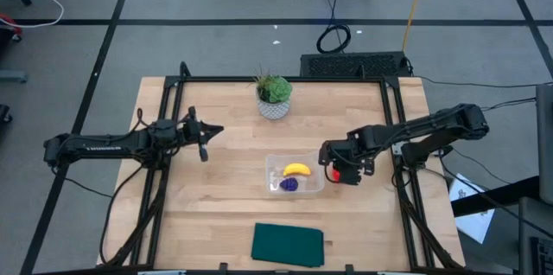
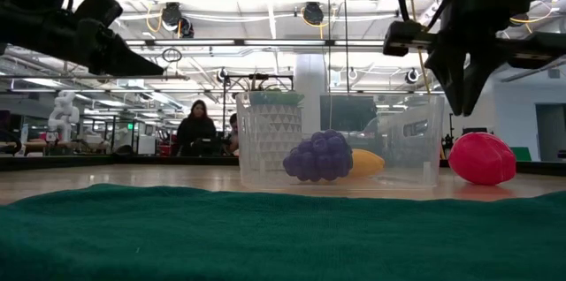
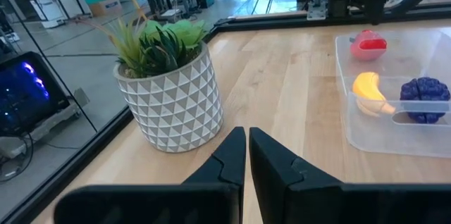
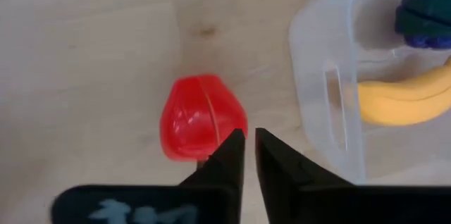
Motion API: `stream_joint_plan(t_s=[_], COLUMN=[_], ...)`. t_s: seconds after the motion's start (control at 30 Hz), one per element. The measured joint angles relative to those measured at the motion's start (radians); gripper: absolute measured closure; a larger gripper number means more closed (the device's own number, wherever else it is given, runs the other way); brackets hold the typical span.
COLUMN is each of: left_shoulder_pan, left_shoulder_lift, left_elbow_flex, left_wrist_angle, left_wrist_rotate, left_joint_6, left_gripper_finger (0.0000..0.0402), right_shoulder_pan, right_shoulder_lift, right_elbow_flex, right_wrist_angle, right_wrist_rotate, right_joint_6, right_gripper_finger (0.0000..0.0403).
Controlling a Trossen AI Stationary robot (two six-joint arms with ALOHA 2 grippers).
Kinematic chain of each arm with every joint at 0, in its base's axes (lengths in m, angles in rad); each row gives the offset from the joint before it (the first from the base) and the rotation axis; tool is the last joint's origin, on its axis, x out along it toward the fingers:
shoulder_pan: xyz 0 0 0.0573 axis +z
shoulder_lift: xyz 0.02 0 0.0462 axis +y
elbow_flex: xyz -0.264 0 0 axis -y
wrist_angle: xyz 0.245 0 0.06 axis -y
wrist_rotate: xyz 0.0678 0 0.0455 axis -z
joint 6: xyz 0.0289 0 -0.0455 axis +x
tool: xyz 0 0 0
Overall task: Pick and placing Produce into tupperware
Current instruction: Put the apple into the transparent bin
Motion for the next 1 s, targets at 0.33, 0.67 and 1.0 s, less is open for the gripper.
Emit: stream_joint_plan(t_s=[0.33, 0.67, 1.0], left_shoulder_pan=[0.0, 0.0, 0.0], left_shoulder_lift=[0.0, 0.0, 0.0], left_elbow_flex=[0.0, 0.0, 0.0], left_wrist_angle=[-0.003, -0.002, -0.01], left_wrist_rotate=[0.0, 0.001, 0.005], left_joint_6=[-0.005, -0.005, -0.013], left_gripper_finger=[0.0376, 0.0376, 0.0376], right_shoulder_pan=[0.011, 0.012, 0.011], right_shoulder_lift=[0.0, 0.0, -0.001], right_elbow_flex=[-0.001, -0.001, -0.062], right_wrist_angle=[-0.021, -0.013, 0.037], right_wrist_rotate=[0.001, 0.001, 0.011], right_joint_6=[-0.005, 0.011, 0.066], right_gripper_finger=[0.023, 0.0113, 0.0092])
